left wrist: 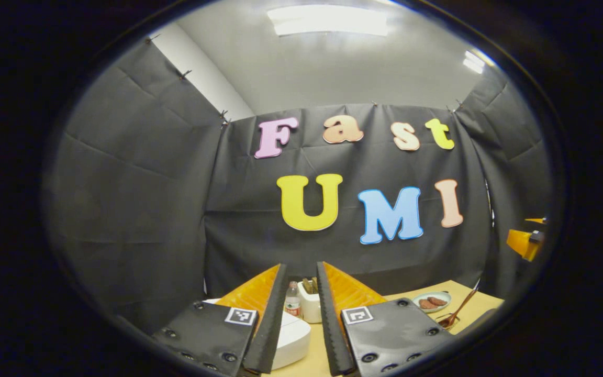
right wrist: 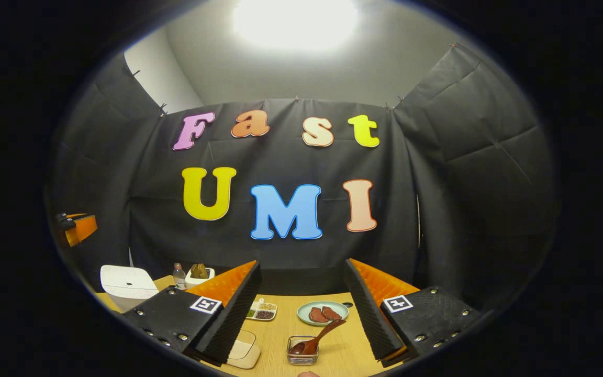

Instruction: Close the left gripper, press the button to open the rice cooker; take a wooden spoon from the chopstick holder with the right hand, scoop a spoonful of rice and pour it into the rice cooker, then put the wooden spoon back into the chopstick holder.

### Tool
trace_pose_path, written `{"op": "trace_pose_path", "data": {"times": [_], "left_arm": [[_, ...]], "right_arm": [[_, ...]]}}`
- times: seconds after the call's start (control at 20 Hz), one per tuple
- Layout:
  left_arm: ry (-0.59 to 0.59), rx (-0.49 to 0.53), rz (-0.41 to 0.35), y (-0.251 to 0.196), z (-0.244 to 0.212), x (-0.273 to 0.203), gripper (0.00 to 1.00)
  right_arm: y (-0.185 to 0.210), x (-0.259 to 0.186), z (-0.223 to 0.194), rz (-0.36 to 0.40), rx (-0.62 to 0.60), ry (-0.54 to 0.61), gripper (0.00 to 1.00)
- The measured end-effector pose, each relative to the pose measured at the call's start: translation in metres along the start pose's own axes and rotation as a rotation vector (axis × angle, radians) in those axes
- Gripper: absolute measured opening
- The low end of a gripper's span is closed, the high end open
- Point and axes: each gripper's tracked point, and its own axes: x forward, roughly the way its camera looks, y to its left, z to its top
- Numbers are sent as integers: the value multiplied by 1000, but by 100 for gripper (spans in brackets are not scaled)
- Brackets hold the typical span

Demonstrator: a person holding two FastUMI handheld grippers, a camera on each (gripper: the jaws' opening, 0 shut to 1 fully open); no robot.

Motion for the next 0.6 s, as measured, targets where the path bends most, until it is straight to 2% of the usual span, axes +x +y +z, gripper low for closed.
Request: {"op": "trace_pose_path", "data": {"times": [0.15, 0.6], "left_arm": [[-8, 0, 32, 18, 0, 4, 11], [80, -20, -23, 56, -34, 45, 9]], "right_arm": [[0, -1, 2, -16, -6, -9, 96], [15, -9, -2, -44, -37, 5, 96]]}}
